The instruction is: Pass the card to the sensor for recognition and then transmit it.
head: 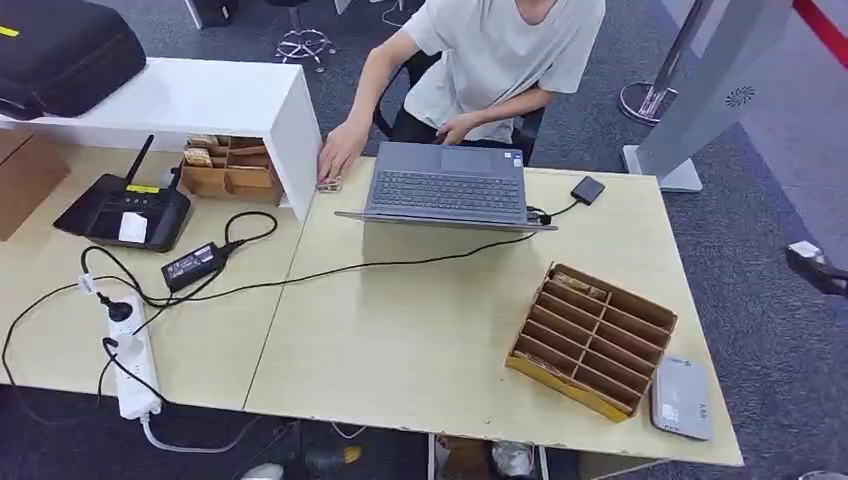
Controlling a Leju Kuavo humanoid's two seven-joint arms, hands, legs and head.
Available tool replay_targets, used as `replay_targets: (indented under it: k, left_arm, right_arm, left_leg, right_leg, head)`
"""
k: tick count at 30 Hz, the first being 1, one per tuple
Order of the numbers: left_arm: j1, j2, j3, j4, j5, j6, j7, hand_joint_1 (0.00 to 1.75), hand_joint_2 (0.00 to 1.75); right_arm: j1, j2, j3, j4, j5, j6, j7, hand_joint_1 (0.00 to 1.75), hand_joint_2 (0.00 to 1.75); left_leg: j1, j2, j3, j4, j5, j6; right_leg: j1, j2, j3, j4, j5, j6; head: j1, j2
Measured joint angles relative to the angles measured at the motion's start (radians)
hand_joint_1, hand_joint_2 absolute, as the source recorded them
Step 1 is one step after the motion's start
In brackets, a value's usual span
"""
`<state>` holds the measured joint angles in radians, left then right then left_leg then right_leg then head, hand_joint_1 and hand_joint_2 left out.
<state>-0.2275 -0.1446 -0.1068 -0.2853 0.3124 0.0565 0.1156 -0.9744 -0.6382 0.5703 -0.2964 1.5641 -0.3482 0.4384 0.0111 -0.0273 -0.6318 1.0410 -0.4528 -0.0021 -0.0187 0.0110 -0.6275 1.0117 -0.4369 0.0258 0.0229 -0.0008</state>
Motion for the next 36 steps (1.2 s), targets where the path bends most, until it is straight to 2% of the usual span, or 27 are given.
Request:
replay_targets:
  k: [3,11,14,19,26,36]
  left_arm:
    - [-0.004,0.004,0.000,0.000,-0.009,-0.002,0.015,0.00,1.75]
    - [-0.007,0.009,0.000,0.000,-0.016,-0.004,0.026,0.00,1.75]
    - [-0.009,0.009,0.000,0.000,-0.021,-0.004,0.037,0.00,1.75]
    - [-0.015,0.007,0.000,0.001,-0.037,-0.003,0.049,0.00,1.75]
    - [-0.017,0.005,0.000,0.002,-0.043,-0.006,0.050,0.00,1.75]
    - [-0.017,0.006,0.000,0.004,-0.051,-0.006,0.050,0.00,1.75]
  right_arm:
    - [0.022,-0.018,-0.005,0.013,0.000,0.123,0.042,0.00,1.75]
    - [0.046,-0.035,-0.018,0.029,0.000,0.170,0.057,0.00,1.75]
    - [0.056,-0.037,-0.028,0.035,-0.006,0.263,0.066,0.00,1.75]
    - [0.141,-0.035,-0.053,0.043,-0.066,0.359,0.086,0.00,1.75]
    - [0.317,0.010,-0.111,0.051,-0.127,0.357,0.114,0.00,1.75]
    - [0.492,0.069,-0.177,0.063,-0.171,0.370,0.138,0.00,1.75]
  left_leg:
    - [0.000,0.000,0.000,0.000,0.000,0.000]
    - [0.000,0.001,0.000,0.000,0.000,0.000]
    - [0.000,0.000,0.000,0.000,0.000,0.000]
    - [0.000,-0.001,0.000,-0.001,0.000,0.000]
    - [0.000,-0.002,-0.001,-0.001,0.000,0.000]
    - [0.000,-0.002,-0.001,-0.001,-0.001,0.000]
  right_leg:
    - [0.000,0.000,0.000,0.000,0.000,0.000]
    - [0.000,0.001,0.000,0.000,0.000,0.000]
    - [0.000,0.000,0.000,0.000,0.000,0.000]
    - [0.000,-0.001,0.000,0.000,0.000,0.000]
    - [-0.001,-0.002,0.000,0.000,-0.001,0.001]
    - [-0.001,-0.003,0.000,0.000,-0.002,0.001]
  head:
    - [0.001,0.000]
    - [0.000,0.000]
    - [0.000,0.000]
    - [0.000,0.000]
    - [0.000,0.000]
    - [0.000,0.000]
